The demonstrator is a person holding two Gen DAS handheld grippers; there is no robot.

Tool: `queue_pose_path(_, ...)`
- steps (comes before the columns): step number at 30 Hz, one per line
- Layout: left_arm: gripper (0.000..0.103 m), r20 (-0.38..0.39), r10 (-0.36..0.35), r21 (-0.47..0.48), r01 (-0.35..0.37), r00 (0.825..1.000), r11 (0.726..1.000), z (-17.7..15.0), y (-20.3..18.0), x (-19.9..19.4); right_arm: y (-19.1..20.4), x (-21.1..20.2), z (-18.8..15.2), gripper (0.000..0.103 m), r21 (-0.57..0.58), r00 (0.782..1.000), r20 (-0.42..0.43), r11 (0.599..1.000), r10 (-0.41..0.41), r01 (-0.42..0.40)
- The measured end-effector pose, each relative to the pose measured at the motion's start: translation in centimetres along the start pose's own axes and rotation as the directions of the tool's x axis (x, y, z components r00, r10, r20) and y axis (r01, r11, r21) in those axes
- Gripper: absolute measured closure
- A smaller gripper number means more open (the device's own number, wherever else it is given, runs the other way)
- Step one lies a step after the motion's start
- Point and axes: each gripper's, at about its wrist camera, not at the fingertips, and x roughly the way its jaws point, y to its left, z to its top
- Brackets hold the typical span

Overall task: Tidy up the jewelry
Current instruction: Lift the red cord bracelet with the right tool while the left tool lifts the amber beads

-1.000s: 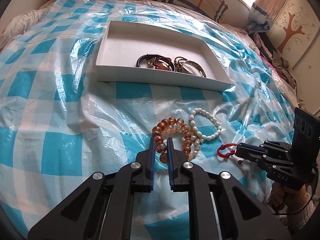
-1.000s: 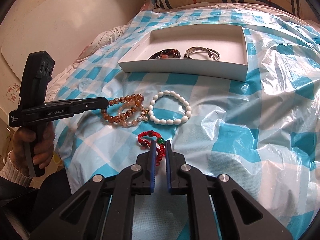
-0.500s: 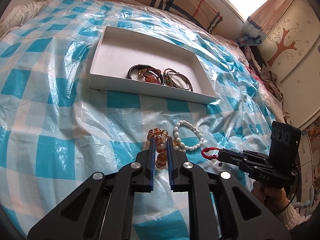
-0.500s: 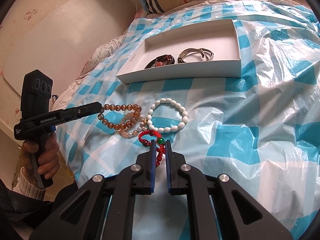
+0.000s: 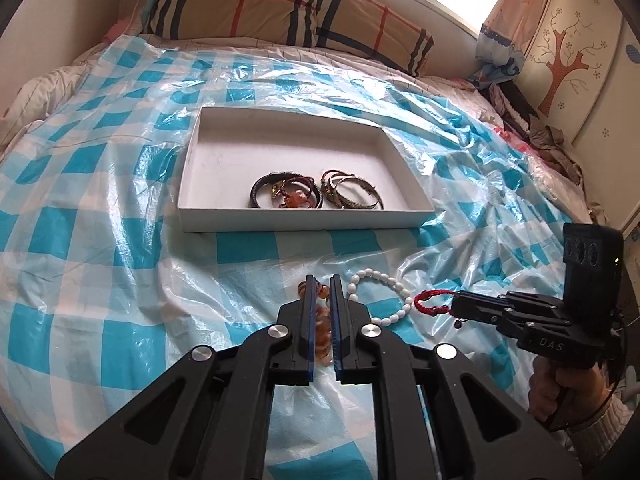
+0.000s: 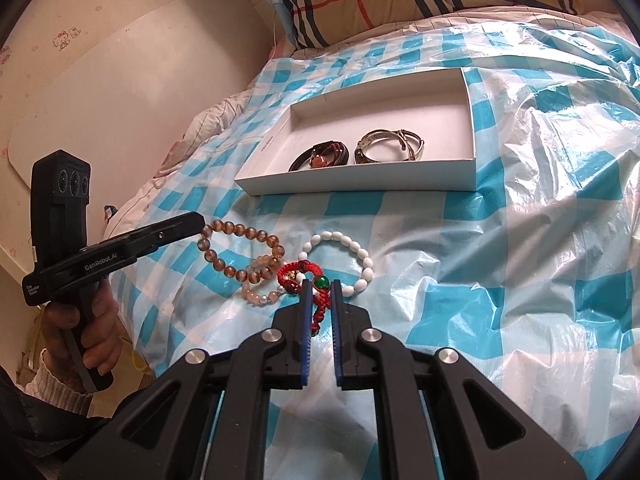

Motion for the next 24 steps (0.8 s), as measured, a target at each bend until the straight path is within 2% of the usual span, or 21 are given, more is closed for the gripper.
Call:
queue_pose_path(5, 0.097, 0.034, -0.008, 0.017, 0.007, 0.999, 1.0, 1.3, -0.5, -1.0, 0.1, -0.1, 0.4, 0.093, -0.004, 1.0, 0.004, 1.0, 0.0, 0.0)
queue_pose_path(7, 0.096, -0.009, 0.009, 0.041, -0.008, 1.0, 0.999, 1.3, -0.5, 0.0, 0.1, 0.0, 0.4, 0.093, -0.004, 1.0, 0.0, 1.0, 0.001, -0.001)
queue_pose_path(9, 0.096, -0.052, 0.057, 0.058, -0.054, 0.997, 0.997, 0.8, 0.0, 1.4, 0.0, 0.2, 0.4, 0.093, -0.003, 1.0, -0.008, 1.0, 0.003, -0.003)
queue_pose_path(12, 0.096, -0.118, 0.155, 0.096, -0.144, 0.981, 0.985, -0.2, 1.3, 4.0, -0.1, 0.6, 0.1, 0.093, -0.003, 1.0, -0.019, 1.0, 0.004, -0.004)
queue_pose_path(15, 0.094, -0.167, 0.16, 0.113, -0.142, 0.973, 0.983, -1.0, 2.1, 5.9, -0.3, 1.1, 0.0, 0.093, 0.0, 1.0, -0.028, 1.0, 0.003, -0.003)
queue_pose_path(19, 0.082, -0.199, 0.191, 0.156, -0.161, 0.961, 0.975, -1.8, 2.2, 7.5, -0.5, 1.6, -0.2, 0.093, 0.003, 0.999, -0.035, 1.0, 0.003, -0.003)
queue_pose_path(24, 0.083, -0.184, 0.223, 0.197, -0.187, 0.957, 0.962, -2.5, 1.6, 7.8, -0.5, 1.9, -0.3, 0.093, 0.006, 0.999, -0.041, 1.0, 0.005, -0.005)
